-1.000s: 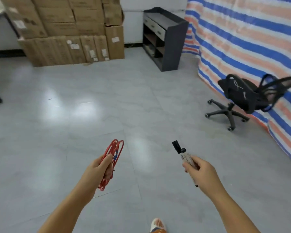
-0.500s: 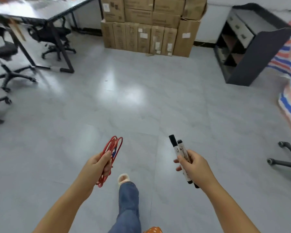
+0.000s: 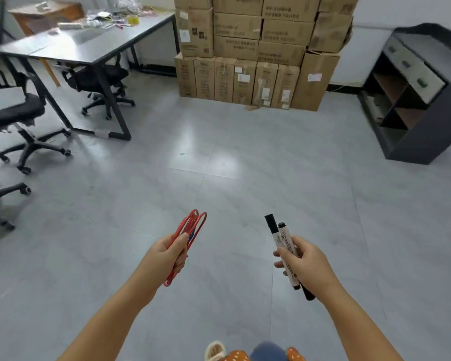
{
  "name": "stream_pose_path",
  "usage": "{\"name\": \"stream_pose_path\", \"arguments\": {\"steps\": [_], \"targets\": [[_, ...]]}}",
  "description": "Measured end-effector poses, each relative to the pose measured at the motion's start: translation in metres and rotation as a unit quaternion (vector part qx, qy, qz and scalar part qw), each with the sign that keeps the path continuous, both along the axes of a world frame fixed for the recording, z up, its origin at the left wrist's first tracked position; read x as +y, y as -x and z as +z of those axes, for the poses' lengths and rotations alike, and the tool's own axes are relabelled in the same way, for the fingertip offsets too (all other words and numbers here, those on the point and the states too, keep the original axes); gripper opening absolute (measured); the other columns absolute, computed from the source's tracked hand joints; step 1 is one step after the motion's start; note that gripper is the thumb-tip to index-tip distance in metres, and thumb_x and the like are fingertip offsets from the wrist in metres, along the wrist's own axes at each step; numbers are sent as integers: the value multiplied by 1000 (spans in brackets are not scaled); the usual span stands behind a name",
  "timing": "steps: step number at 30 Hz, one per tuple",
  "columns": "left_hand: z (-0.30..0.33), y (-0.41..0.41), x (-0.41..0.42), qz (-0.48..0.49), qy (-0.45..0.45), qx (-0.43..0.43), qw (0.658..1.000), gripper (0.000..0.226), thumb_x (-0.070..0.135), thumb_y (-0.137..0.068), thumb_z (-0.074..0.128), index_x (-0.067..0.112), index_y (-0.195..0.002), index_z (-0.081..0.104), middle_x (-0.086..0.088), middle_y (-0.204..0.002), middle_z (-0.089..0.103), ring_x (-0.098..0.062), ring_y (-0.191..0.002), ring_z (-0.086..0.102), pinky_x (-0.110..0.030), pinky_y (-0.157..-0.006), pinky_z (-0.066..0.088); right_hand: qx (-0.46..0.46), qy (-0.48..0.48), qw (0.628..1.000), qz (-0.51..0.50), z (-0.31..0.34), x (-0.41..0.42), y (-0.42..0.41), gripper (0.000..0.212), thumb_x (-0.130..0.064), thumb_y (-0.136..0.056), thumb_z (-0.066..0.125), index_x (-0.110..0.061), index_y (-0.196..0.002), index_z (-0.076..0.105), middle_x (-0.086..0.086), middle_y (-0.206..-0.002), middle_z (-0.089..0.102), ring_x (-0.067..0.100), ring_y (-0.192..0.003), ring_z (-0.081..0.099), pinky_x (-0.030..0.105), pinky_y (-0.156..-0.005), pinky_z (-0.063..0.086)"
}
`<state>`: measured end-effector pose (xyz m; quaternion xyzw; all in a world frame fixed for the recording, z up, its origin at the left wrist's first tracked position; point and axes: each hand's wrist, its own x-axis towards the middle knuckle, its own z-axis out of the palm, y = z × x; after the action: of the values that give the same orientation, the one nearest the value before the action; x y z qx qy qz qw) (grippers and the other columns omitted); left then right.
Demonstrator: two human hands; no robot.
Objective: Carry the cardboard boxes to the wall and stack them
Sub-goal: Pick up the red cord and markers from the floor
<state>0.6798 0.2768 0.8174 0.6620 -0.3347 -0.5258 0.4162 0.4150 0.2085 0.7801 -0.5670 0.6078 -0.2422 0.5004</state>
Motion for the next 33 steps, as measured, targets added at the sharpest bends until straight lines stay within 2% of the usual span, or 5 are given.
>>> {"name": "stream_pose_path", "arguments": {"steps": [8,16,19,23,33], "targets": [[-11,-68,-104,53,-5,-10,999,30,20,-101,41,10,-72,45,6,-50,36,-9,-46,33,-18,-43,34,14,-1,997,72,-11,-148,-81,17,-17,-94,58,-24,-109,61,-4,-92,71,9,-67,71,21,-57,52],[-7,-127,-271,117,20,-20,993,31,22,-101,41,10,-72,43,7,-50,38,-8,-45,34,-24,-55,39,15,-10,991,132,-6,-338,-144,17,-15,-95,55,-24,-109,60,-1,-92,71,10,-72,71,27,-65,57],[-1,-148,-339,135,38,-38,989,33,24,-100,42,11,-71,43,7,-50,39,-10,-46,35,-23,-46,33,17,1,988,155,4,-418,-170,15,-13,-95,55,-24,-102,62,-1,-91,71,10,-74,71,32,-71,58],[1,-175,-412,158,40,-34,986,33,24,-101,41,13,-69,45,8,-49,41,-8,-44,36,-19,-41,35,27,7,983,180,11,-505,-213,16,-14,-95,55,-27,-102,62,-3,-91,71,6,-74,70,27,-71,57],[-25,-324,-592,156,26,-24,987,32,22,-101,41,9,-72,42,6,-50,38,-9,-44,34,-18,-39,34,35,14,981,190,-9,-685,-362,28,-12,-94,54,-39,-94,58,-3,-91,70,9,-76,68,29,-73,51]]}}
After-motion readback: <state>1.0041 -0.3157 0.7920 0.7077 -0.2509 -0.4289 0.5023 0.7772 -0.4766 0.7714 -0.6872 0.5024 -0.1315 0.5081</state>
